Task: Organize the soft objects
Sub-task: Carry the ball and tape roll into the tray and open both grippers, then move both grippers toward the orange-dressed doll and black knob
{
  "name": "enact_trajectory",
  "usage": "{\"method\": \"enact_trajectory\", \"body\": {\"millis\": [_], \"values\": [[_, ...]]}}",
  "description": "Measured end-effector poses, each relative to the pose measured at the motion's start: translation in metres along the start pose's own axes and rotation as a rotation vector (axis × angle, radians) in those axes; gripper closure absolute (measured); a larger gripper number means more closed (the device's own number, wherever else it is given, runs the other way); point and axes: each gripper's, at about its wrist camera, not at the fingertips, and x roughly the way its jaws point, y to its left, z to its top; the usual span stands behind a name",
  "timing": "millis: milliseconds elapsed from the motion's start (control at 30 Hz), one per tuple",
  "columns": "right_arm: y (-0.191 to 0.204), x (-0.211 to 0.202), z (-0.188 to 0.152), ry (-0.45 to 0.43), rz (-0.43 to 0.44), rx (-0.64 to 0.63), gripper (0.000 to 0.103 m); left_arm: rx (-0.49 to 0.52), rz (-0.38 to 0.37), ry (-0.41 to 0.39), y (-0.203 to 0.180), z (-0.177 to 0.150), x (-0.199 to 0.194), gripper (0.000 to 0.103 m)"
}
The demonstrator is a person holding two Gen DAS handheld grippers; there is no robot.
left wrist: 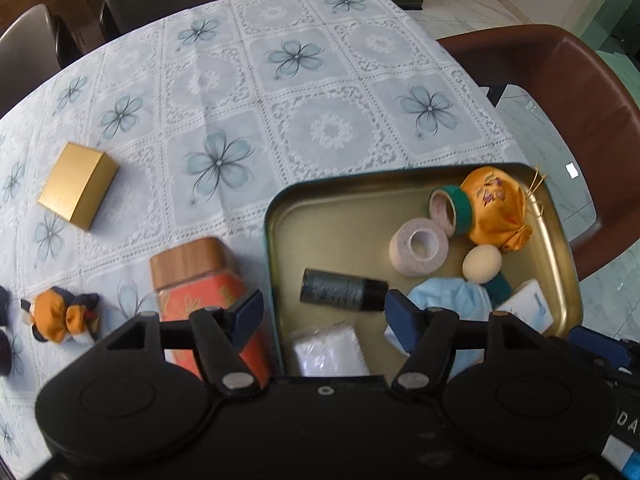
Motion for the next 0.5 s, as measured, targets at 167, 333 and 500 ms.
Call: {"method": "enact_trajectory", "body": {"millis": [167, 333, 500], "values": [[0.014, 0.002, -0.008, 0.02, 0.002, -0.018, 0.061, -0.007, 0.022, 0.011, 0.02, -0.028, -0.008, 0.035], [0.04, 0.005, -0.016, 0.033, 0.014, -0.062, 0.061, -0.031, 0.062, 0.042, 0.048, -0.064, -0.008, 0.033], [0.081, 0.01, -0.026, 0.057, 0.027, -0.135, 0.061, -0.069, 0.092, 0.075, 0.086, -0.102, -0.004, 0.03]]}}
